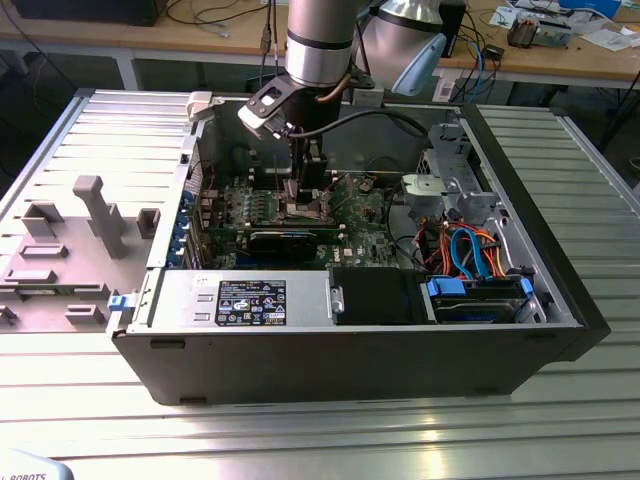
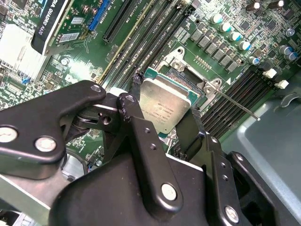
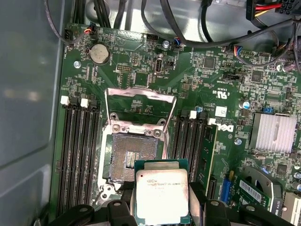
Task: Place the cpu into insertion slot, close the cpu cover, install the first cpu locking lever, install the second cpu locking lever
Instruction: 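Place the cpu into insertion slot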
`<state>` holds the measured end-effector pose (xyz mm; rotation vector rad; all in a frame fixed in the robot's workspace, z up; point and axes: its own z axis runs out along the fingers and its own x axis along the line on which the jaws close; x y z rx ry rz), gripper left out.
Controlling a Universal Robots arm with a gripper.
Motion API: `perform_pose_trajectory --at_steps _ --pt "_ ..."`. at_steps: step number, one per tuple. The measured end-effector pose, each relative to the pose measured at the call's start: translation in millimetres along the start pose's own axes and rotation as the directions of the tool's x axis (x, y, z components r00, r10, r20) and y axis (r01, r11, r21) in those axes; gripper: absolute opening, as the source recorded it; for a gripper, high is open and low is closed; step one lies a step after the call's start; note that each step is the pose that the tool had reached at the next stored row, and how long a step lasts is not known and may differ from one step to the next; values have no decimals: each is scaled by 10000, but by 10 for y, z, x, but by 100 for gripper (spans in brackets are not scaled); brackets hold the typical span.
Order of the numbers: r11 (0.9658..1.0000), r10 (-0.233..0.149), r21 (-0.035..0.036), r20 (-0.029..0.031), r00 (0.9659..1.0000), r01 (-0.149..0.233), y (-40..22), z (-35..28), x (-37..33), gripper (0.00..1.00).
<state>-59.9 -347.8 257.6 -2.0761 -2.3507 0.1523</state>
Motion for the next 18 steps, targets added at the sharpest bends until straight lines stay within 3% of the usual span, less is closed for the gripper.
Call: perform_pose_trajectory --at_steps 18 --pt "9997 250 16 -19 9997 -250 0 1 0 55"
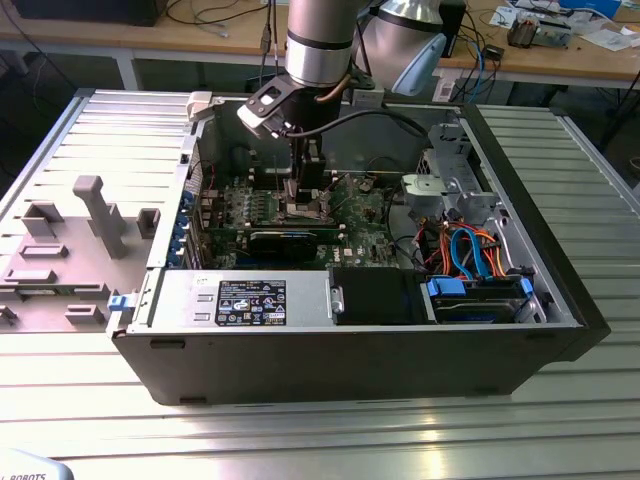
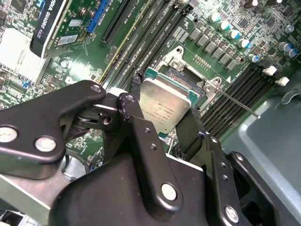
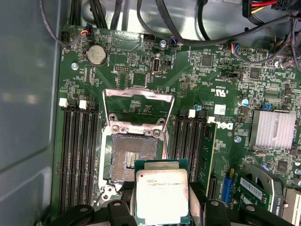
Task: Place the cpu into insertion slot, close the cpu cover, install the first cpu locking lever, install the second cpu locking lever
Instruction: 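Place the cpu into insertion slot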
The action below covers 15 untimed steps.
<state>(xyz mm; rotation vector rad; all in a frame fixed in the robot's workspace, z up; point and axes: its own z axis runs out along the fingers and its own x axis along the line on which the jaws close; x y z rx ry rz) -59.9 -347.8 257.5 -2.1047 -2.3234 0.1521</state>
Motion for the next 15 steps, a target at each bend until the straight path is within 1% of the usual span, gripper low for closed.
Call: perform_pose_trajectory --at_steps 15 --pt "9998 197 12 -15 9998 -197 0 0 0 55"
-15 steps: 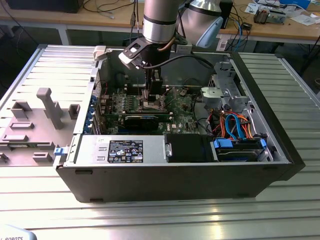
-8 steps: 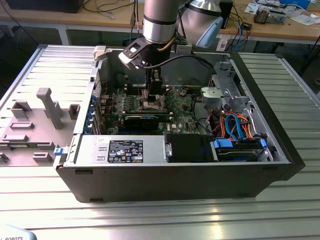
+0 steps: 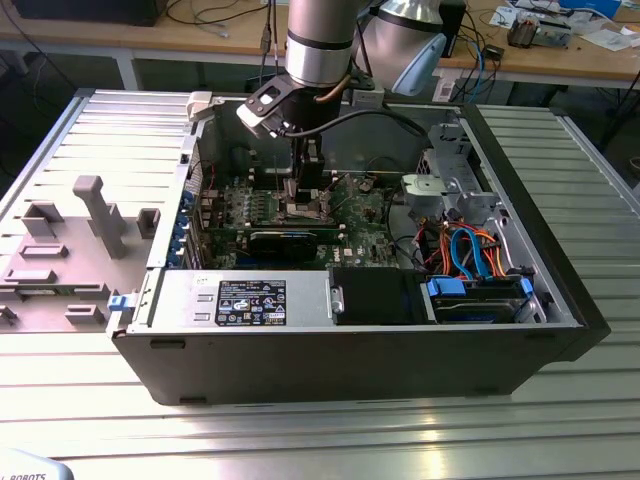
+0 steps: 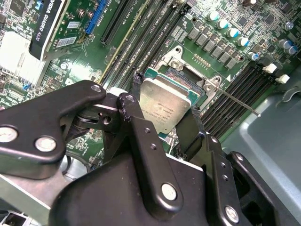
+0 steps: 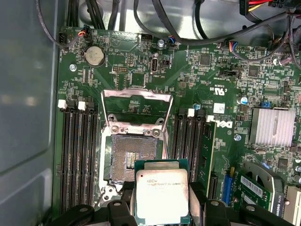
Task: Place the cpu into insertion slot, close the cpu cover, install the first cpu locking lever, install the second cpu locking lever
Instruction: 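Place the cpu into insertion slot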
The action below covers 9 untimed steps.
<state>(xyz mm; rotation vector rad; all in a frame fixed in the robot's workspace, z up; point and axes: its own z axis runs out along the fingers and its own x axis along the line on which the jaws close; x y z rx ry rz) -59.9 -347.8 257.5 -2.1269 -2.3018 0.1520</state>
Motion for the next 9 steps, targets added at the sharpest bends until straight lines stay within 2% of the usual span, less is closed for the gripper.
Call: perform_pose_trajectory --at_steps 9 --pt "10000 84 5 -6 10000 -84 0 0 0 55"
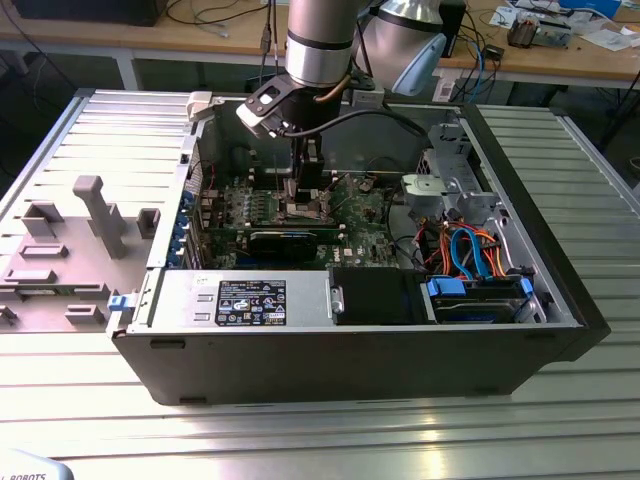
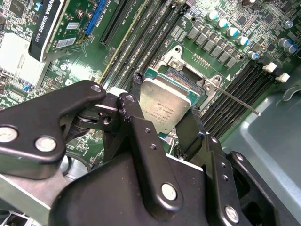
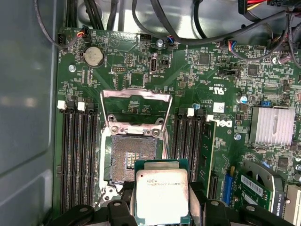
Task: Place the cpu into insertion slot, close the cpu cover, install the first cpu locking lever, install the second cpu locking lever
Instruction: 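Place the cpu into insertion slot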
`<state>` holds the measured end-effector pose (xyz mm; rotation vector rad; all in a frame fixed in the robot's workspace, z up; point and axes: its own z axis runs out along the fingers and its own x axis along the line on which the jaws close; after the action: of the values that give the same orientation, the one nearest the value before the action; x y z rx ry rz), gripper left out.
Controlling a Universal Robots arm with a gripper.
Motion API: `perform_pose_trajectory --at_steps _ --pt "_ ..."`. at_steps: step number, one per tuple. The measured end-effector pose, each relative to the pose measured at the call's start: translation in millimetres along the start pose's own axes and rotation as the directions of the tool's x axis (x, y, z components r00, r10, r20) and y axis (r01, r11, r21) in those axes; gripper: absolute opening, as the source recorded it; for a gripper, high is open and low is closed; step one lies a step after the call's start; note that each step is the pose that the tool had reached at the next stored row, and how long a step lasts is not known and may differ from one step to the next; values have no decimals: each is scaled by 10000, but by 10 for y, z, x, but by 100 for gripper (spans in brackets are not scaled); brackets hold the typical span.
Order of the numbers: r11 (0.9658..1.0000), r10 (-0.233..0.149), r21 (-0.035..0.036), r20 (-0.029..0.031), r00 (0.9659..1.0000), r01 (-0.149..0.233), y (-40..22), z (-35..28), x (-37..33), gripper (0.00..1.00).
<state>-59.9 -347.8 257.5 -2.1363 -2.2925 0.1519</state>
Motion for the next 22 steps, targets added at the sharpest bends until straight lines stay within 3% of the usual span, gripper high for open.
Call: perform_pose_trajectory --at_steps 22 --pt "9998 203 13 -15 9998 -203 0 3 0 55"
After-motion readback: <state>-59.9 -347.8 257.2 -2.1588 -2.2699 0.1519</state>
